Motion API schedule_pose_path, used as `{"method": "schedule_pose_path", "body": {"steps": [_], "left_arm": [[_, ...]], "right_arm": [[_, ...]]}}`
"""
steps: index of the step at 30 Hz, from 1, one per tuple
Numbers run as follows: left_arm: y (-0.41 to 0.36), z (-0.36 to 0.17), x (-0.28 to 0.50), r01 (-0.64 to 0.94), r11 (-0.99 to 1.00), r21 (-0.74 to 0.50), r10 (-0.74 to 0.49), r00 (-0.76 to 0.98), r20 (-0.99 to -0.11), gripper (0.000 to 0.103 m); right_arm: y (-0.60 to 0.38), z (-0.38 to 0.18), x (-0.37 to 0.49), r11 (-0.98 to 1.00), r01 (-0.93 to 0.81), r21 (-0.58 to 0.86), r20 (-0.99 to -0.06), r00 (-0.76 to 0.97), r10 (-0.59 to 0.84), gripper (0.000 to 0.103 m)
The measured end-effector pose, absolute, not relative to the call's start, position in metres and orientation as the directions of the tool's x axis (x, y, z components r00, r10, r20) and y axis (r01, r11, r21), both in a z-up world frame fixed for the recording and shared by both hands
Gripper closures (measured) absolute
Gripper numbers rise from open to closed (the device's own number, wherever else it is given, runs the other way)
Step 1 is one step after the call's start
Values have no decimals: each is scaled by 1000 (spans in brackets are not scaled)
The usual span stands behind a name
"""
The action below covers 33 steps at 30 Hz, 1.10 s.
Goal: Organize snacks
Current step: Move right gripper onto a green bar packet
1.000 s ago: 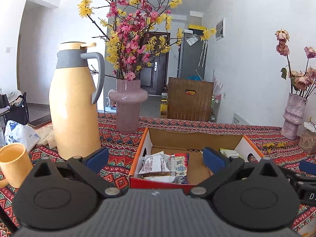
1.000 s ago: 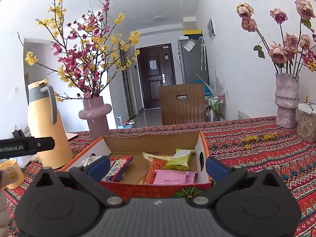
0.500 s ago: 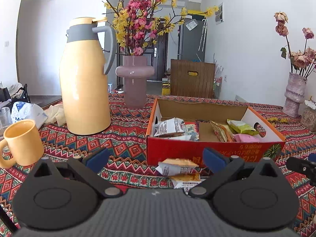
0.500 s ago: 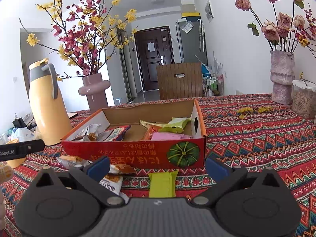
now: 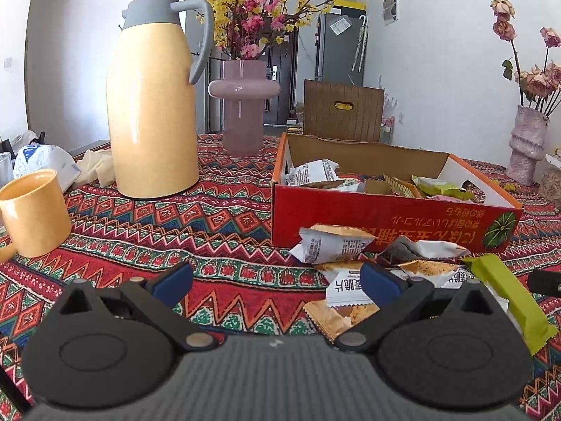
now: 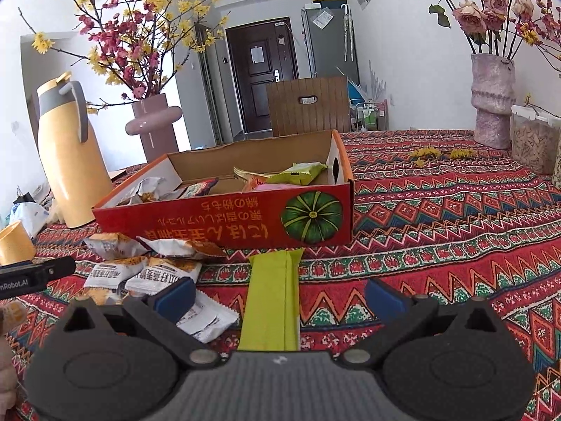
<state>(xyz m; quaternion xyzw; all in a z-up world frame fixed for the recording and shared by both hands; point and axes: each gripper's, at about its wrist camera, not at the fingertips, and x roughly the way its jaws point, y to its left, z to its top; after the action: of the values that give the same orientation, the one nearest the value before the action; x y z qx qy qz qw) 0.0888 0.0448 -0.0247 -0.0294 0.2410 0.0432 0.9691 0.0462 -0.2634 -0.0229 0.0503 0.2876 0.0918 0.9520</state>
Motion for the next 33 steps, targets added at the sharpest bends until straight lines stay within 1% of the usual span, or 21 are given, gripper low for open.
{"method": "schedule_pose_path", "body": {"steps": [13,22,33], "left_arm": [[46,-26,89,-94,994,-55,57,878,-475,0],[47,-27,89,-92,994,-57,54,877,-478,0],[47,-28,90,-92,994,-63,51,876,-480,0]], "right_arm": [[-256,-26,46,979,-153,138,-561,802,204,0],[-258,-43,57,987,-118,107,-636,755,159,0],[-253,-49,96,993,-121,0,-690,719,87,0]]}}
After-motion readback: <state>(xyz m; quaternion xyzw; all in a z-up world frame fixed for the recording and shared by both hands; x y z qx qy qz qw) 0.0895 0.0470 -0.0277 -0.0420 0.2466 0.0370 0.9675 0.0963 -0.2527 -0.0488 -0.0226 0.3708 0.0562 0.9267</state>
